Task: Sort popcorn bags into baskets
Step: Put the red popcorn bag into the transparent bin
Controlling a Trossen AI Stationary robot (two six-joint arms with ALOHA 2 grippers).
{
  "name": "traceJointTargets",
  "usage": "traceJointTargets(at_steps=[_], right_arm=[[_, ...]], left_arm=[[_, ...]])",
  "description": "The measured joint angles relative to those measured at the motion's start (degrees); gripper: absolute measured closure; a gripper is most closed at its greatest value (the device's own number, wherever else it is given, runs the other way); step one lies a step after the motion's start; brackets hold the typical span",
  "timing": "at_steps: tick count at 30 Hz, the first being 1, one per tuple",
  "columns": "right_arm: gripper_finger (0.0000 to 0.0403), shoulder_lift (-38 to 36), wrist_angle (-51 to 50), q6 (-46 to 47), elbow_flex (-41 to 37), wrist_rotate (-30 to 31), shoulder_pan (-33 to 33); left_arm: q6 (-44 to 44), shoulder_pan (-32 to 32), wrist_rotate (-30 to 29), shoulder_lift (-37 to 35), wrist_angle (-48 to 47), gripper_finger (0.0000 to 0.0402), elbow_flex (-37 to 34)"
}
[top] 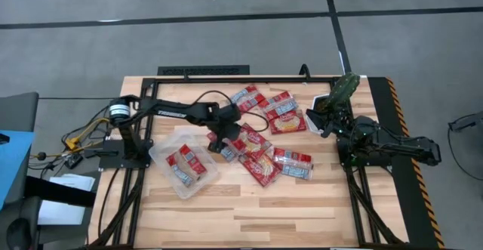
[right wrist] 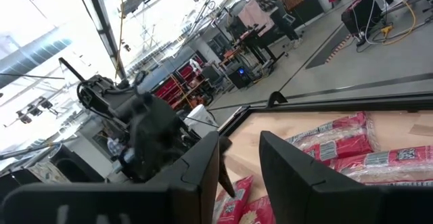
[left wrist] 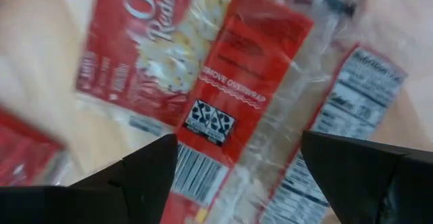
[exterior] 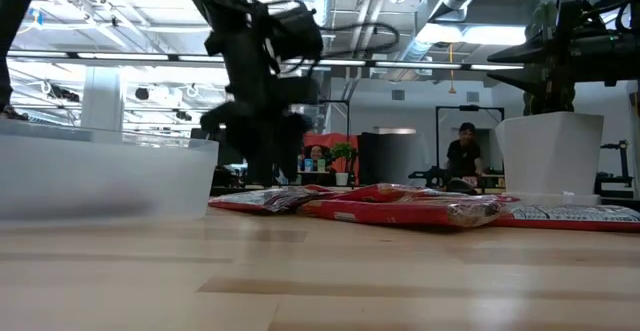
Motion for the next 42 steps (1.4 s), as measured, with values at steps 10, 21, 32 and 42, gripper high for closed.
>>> traceJointTargets(at_steps=[10,21,32,42], right_arm=[[0.0264,0.0,0.1,0.0,0.0,0.0,0.0],[0.0275,0.0,0.2,0.0,0.0,0.0,0.0],[0.0277,0.0,0.2,0.0,0.0,0.0,0.0],[0.0274,0.0,0.2,0.0,0.0,0.1,0.1]], left_arm=[[4.1,-1.0,-2.3,5.6,-4.2,0.0162,0.4],[1.5,-1.1,-6.8,5.8,-4.0,0.039,0.3],[-6.3,-1.1,-10.5,1.7,-11.9,0.0401,3.3],[-13.7,-0.9,-11.1,0.6,-15.9,0.0401,12.5]])
